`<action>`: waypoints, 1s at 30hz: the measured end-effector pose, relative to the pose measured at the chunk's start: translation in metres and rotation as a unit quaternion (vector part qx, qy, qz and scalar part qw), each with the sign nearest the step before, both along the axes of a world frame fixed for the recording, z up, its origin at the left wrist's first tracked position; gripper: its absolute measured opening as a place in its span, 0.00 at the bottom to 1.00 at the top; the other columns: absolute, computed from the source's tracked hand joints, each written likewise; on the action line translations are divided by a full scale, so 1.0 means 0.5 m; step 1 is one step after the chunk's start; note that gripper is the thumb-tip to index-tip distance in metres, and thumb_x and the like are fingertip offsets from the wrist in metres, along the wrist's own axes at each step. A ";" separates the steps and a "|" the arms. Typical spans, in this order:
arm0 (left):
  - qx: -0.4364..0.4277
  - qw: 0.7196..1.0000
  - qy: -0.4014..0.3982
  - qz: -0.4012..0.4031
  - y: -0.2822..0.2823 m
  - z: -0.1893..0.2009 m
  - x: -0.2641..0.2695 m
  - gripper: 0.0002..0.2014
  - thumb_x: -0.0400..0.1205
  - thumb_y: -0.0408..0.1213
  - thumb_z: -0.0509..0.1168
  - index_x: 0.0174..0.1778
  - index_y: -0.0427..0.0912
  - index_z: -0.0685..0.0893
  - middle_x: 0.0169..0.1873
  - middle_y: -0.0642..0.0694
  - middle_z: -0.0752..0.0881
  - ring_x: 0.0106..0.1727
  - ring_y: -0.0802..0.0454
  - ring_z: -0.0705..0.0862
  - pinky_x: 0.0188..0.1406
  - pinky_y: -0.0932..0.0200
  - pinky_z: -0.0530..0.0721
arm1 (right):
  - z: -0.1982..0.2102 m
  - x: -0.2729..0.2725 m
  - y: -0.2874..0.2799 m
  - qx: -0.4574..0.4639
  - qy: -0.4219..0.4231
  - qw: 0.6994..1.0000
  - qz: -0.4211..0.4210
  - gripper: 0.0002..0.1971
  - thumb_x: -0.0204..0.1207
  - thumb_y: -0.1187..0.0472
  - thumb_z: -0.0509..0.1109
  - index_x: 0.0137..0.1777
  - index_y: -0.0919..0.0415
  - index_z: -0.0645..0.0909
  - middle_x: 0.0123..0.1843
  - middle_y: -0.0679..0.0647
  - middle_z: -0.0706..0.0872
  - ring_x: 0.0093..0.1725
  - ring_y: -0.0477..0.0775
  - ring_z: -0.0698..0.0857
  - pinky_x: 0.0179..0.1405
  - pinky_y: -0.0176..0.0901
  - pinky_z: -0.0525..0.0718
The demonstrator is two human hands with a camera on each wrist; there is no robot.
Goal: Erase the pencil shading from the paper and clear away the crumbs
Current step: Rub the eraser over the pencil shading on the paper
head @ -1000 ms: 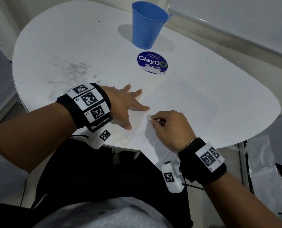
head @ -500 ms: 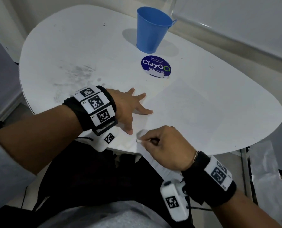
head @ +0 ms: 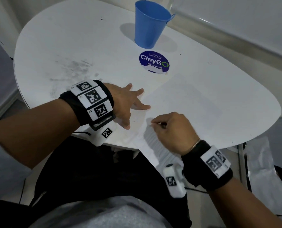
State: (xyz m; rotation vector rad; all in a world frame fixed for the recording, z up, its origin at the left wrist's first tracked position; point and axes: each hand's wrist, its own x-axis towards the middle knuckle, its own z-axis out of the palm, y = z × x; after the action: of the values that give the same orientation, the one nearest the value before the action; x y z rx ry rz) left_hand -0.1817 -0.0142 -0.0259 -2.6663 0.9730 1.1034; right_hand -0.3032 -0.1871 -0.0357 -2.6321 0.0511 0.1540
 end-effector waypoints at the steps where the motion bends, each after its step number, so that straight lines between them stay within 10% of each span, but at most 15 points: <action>1: 0.001 1.000 0.000 -0.001 0.000 0.000 0.000 0.49 0.78 0.51 0.74 0.80 0.83 0.44 0.85 0.62 0.28 0.85 0.53 0.25 0.87 0.33 0.50 | -0.001 -0.014 0.019 0.000 0.008 0.999 0.033 0.08 0.78 0.56 0.70 0.49 0.51 0.92 0.42 0.48 0.93 0.41 0.54 0.89 0.46 0.47 0.87; 25: -0.005 1.000 0.003 0.004 0.000 0.007 -0.002 0.49 0.77 0.49 0.74 0.81 0.82 0.46 0.86 0.61 0.29 0.85 0.53 0.26 0.87 0.34 0.47 | 0.004 -0.004 0.021 0.016 0.018 0.999 0.024 0.08 0.81 0.55 0.71 0.54 0.46 0.91 0.53 0.36 0.91 0.39 0.40 0.88 0.43 0.33 0.82; 30: -0.004 1.000 0.001 0.002 0.001 0.003 0.000 0.50 0.76 0.49 0.75 0.81 0.83 0.47 0.86 0.62 0.30 0.86 0.53 0.27 0.86 0.33 0.50 | 0.002 -0.034 0.050 0.013 0.030 0.996 0.078 0.09 0.80 0.55 0.69 0.53 0.48 0.91 0.51 0.42 0.92 0.48 0.53 0.90 0.52 0.46 0.86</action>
State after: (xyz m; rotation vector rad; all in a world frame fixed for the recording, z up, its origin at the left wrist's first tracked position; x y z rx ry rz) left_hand -0.1819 -0.0139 -0.0243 -2.6760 0.9753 1.1064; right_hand -0.3203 -0.1623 -0.0349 -2.6046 -0.1346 0.2835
